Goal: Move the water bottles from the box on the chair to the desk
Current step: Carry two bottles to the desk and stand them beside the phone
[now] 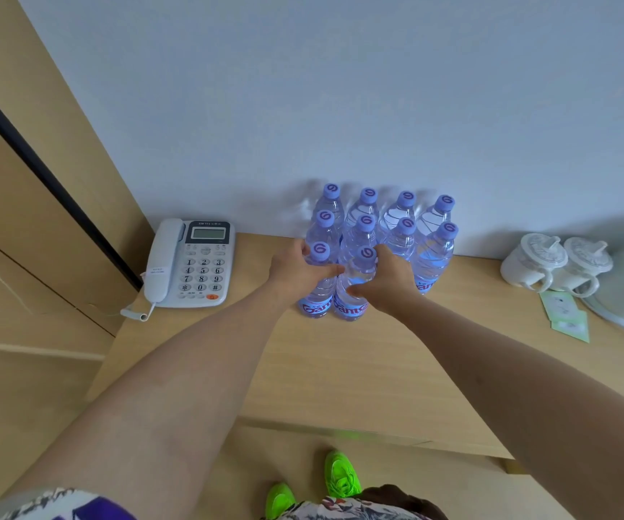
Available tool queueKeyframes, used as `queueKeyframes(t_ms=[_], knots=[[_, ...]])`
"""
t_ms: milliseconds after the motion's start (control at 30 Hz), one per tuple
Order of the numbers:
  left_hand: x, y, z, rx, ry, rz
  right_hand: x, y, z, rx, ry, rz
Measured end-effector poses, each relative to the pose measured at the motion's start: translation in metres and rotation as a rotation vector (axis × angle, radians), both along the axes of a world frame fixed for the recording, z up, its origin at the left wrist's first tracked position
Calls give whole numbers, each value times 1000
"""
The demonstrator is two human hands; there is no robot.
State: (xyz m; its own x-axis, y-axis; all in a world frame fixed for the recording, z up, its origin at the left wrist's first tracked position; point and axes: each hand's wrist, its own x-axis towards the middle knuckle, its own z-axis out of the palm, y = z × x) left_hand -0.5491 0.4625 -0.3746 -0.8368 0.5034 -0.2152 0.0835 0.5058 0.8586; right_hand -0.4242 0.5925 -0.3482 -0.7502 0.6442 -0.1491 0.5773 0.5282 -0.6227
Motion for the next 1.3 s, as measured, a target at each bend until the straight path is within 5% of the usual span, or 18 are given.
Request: queueKeyframes(t_ms=[800, 1067, 1300], knots=[[4, -10, 3, -17, 32, -43, 16, -23, -4, -2, 36, -157], [34, 13, 63, -151, 491, -132, 68, -5, 25, 114, 45, -165], [156, 93, 92, -174, 725, -428, 194, 39, 54, 304, -33, -241]])
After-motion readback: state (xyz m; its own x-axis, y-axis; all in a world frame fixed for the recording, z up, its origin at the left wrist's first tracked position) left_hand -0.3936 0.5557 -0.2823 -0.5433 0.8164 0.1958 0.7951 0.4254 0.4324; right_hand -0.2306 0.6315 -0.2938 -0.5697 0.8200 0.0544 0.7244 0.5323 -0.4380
